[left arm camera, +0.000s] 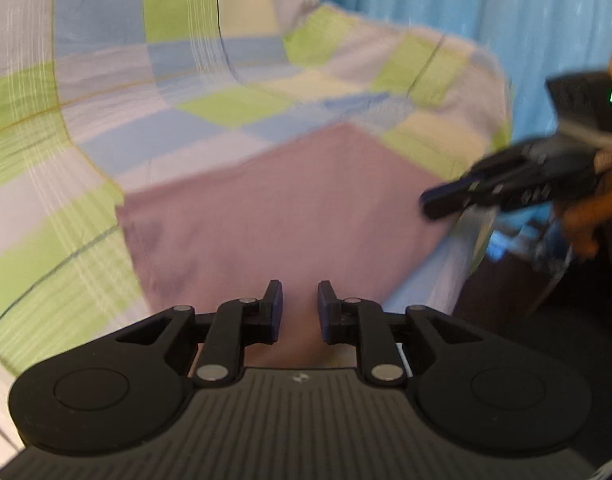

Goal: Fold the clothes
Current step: 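Open both grippers and withdraw them from the folded shirt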

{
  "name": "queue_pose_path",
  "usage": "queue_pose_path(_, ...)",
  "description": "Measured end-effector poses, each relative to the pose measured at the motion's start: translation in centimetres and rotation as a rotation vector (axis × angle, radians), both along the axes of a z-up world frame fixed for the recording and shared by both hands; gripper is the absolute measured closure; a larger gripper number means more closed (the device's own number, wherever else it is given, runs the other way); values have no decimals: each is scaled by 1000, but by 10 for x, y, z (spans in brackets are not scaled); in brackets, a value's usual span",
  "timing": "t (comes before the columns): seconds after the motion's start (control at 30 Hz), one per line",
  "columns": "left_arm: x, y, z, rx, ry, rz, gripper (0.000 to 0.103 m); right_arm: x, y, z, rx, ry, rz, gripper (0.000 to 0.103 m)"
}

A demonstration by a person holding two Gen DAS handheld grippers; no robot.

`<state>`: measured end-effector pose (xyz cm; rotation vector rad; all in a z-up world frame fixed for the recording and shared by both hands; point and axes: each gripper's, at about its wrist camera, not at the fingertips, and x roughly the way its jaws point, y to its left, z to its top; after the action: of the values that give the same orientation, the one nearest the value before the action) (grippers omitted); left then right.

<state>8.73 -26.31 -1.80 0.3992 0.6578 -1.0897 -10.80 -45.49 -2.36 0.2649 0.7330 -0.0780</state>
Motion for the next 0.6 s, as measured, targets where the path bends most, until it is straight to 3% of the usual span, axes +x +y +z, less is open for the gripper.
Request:
queue_pose_path(0.1,5,19,2,4,-1,37,88,-18,-11,1,6,-18,-57,88)
queue_pose_path(0.17,10,29,7,19,-9,71,88,-27,-16,4,42,-65,-75,79)
queue_pose_path(0.3,10,35,15,7,-20,103,89,-20,-3,8,99,-126,11,72)
queue_pose_path(0.4,6,25,14,7,-29,84,89,-1,16,1,58,-62,99,72)
queue_pose_path(0.43,5,22,12,18,-35,75,89,2,20,-1,32,-43,106,74)
queue_pose_path(0.47,5,20,11,29,-38,67,88,1,21,0,0,-28,95,92)
queue_pose_path(0.5,4,19,9,40,-43,60,88,0,23,0,-33,-13,84,103)
queue_pose_path(0.6,6,26,10,55,-66,64,88,-19,7,4,-92,2,-57,103)
